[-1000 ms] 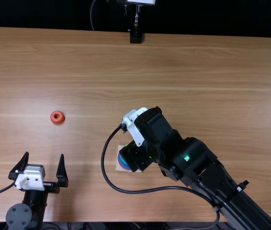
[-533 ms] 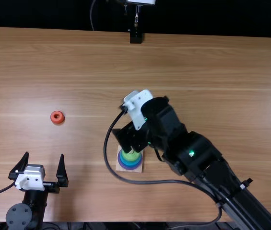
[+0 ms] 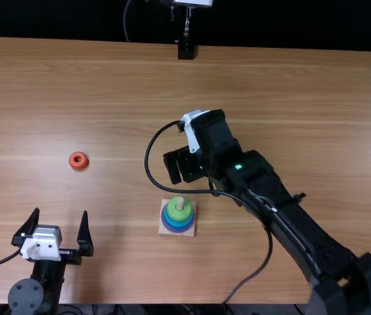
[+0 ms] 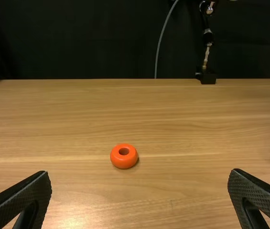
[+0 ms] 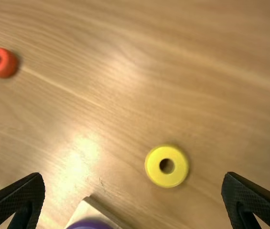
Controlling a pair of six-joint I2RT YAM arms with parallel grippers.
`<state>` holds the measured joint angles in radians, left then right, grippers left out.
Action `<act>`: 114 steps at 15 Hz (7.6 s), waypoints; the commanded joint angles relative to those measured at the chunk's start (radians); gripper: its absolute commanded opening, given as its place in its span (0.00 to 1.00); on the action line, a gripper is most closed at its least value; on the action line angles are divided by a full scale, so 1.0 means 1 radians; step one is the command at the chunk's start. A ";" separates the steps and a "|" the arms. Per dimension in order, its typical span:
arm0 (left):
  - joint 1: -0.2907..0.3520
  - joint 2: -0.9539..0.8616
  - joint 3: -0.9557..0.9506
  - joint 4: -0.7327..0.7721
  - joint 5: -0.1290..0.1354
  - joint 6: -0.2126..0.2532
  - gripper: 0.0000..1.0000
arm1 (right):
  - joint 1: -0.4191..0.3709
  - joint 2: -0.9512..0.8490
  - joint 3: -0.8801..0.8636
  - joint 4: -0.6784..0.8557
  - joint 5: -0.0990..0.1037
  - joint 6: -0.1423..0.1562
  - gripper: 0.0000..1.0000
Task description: Build the Hanoi tower: stack the rings onto the peg from bottom to top in this color order: purple, dark blue, light blue, dark green, light green, yellow, orange.
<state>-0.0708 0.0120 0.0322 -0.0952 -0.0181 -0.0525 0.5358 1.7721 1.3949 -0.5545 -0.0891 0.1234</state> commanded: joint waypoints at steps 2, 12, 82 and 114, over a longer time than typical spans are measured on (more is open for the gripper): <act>0.009 -0.012 -0.032 -0.004 0.007 0.012 1.00 | -0.003 0.116 0.050 0.001 0.003 0.138 1.00; 0.009 -0.012 -0.032 -0.004 0.007 0.012 1.00 | -0.025 0.262 0.065 0.001 0.128 0.120 1.00; 0.009 -0.012 -0.032 -0.004 0.007 0.012 1.00 | -0.023 0.254 0.397 -0.520 0.126 -0.041 0.00; 0.009 -0.012 -0.032 -0.004 0.007 0.012 1.00 | 0.230 0.102 0.607 -0.963 0.119 -0.070 0.00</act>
<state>-0.0711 0.0116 0.0322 -0.0952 -0.0181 -0.0521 0.7528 1.9118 2.0155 -1.5185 0.0299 0.0502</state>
